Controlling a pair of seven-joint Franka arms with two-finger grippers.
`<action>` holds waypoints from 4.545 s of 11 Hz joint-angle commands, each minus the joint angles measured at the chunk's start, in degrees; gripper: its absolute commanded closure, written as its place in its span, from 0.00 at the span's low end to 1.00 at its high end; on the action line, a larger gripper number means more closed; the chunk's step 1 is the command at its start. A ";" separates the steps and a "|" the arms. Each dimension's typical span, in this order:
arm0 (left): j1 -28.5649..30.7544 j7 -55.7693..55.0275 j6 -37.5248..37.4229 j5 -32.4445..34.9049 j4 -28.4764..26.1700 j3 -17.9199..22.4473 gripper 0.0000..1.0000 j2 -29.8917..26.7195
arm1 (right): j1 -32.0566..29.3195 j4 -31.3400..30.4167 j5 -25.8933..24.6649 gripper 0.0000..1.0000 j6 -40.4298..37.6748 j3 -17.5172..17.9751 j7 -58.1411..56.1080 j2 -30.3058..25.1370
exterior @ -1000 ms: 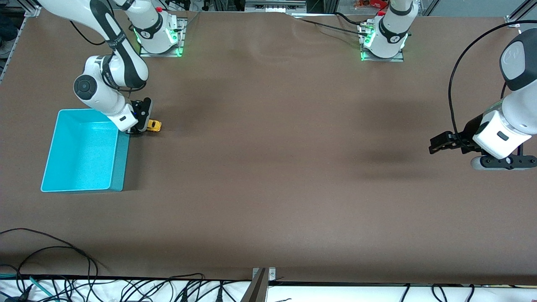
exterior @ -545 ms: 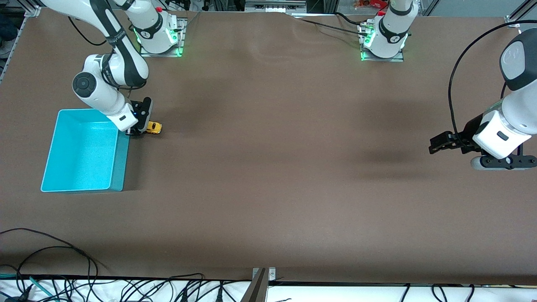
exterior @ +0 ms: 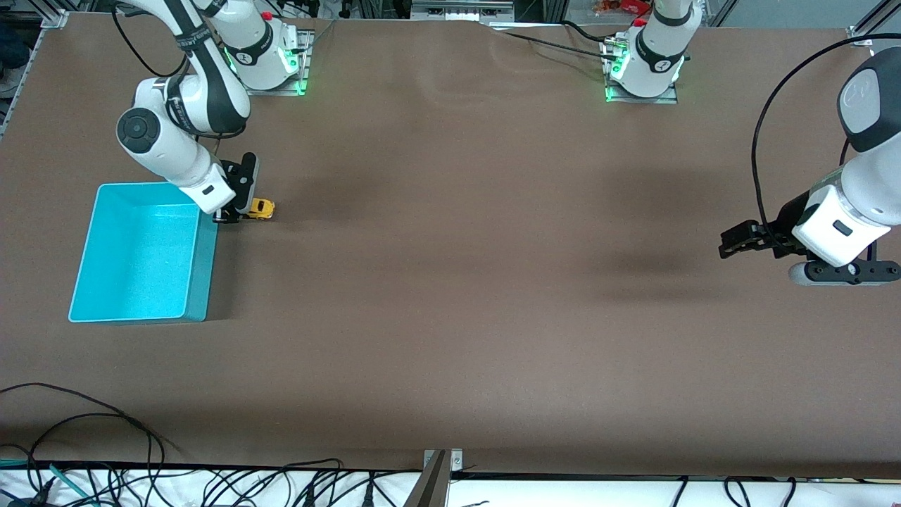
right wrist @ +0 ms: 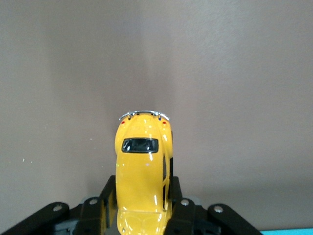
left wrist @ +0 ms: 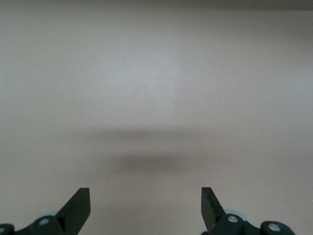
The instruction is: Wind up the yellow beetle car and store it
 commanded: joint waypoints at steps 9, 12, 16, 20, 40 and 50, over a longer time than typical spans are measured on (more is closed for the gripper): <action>-0.56 1.42 -0.90 -1.57 0.86 0.57 0.00 -0.24 | -1.27 16.96 -1.20 1.00 -20.61 -5.64 -19.58 -1.65; -0.82 1.51 -0.90 -1.48 1.65 0.57 0.00 0.11 | -4.59 20.81 -2.26 1.00 -20.35 -8.91 -30.39 4.13; -1.00 1.60 -0.90 -1.40 2.18 0.57 0.00 0.28 | -11.89 24.08 -2.87 1.00 -20.26 -9.00 -42.01 10.12; -1.00 1.51 -0.90 -1.48 2.27 0.57 0.00 0.28 | -19.36 24.26 -2.87 1.00 -19.74 -9.18 -47.21 19.52; -1.79 1.07 -0.90 -1.92 2.27 0.57 0.00 0.28 | -14.65 36.30 -2.08 0.00 -30.90 -1.09 2.20 10.24; -1.79 1.07 -0.90 -1.75 2.45 0.57 0.00 0.28 | 2.42 36.71 5.13 0.00 -38.70 -0.65 71.84 -5.16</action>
